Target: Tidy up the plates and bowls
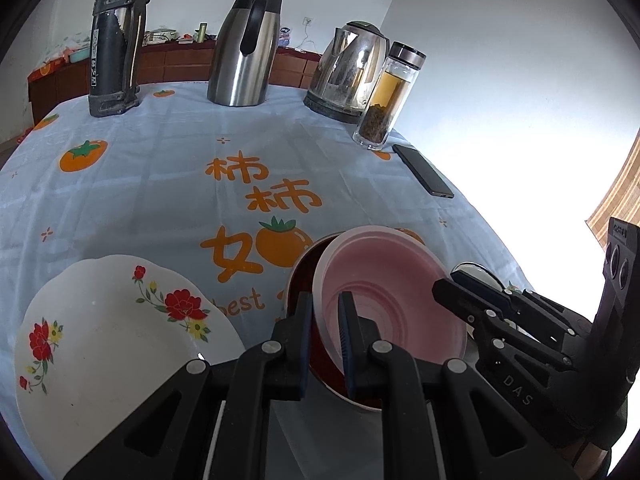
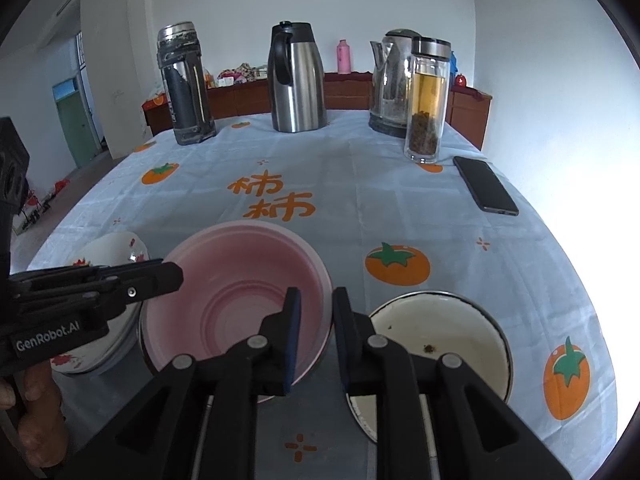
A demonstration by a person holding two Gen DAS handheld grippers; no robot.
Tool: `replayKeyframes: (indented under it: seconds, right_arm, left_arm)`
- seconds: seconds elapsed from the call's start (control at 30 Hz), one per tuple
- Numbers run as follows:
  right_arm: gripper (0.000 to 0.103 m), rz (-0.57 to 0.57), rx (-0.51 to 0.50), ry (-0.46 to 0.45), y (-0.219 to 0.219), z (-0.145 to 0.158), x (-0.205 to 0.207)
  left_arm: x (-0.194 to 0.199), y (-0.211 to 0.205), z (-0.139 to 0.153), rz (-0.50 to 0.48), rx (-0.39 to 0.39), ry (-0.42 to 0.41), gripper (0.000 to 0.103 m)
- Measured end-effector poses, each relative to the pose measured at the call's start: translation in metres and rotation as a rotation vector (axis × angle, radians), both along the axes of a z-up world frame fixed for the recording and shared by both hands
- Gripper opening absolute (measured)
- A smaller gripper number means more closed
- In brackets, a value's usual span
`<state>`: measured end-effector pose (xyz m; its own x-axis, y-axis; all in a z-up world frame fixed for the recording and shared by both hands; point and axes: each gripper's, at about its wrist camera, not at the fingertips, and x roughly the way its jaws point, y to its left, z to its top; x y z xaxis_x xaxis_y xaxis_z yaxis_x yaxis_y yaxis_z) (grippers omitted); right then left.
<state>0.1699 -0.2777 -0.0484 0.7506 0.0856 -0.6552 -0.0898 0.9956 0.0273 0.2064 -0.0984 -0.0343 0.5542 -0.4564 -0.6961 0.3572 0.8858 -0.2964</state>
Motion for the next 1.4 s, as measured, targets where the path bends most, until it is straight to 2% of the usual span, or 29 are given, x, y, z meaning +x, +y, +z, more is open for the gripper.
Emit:
replayKeyframes:
  seconds: [0.2, 0.3, 0.4, 0.47, 0.5, 0.53, 0.6, 0.63, 1.0, 1.4]
  right_arm:
    - [0.020, 0.004, 0.013, 0.002, -0.002, 0.001, 0.001]
    - [0.023, 0.011, 0.015, 0.000, -0.002, 0.001, 0.000]
    - [0.027, 0.021, 0.020, -0.004, 0.000, 0.001, -0.002]
    - [0.033, 0.033, 0.029, -0.011, 0.001, 0.002, -0.003]
    - [0.035, 0.038, 0.030, -0.014, 0.003, 0.001, -0.004]
    - [0.041, 0.042, 0.026, -0.018, 0.004, 0.002, -0.004]
    - [0.049, 0.044, 0.007, -0.032, 0.007, 0.003, -0.007]
    - [0.052, 0.044, -0.001, -0.040, 0.008, 0.003, -0.009]
    - [0.065, 0.012, -0.013, -0.101, -0.005, 0.013, -0.024]
    - [0.066, -0.062, -0.002, -0.139, -0.038, 0.016, -0.039]
  left_arm:
    - [0.001, 0.002, 0.000, -0.001, -0.007, 0.005, 0.015]
    - [0.001, 0.002, 0.000, -0.006, -0.011, 0.005, 0.018]
    - [-0.001, 0.001, 0.001, -0.009, -0.004, -0.007, 0.019]
    - [-0.002, 0.000, 0.003, -0.008, -0.002, -0.024, 0.024]
    - [-0.004, 0.001, 0.005, -0.010, -0.008, -0.035, 0.035]
    - [-0.004, 0.001, 0.006, -0.010, -0.014, -0.044, 0.052]
    - [-0.007, 0.004, 0.010, 0.000, -0.031, -0.072, 0.072]
    - [-0.009, 0.006, 0.013, 0.005, -0.043, -0.094, 0.075]
    - [-0.011, 0.004, 0.017, -0.006, -0.046, -0.133, 0.075]
    - [-0.014, 0.006, 0.020, 0.035, -0.043, -0.178, 0.075]
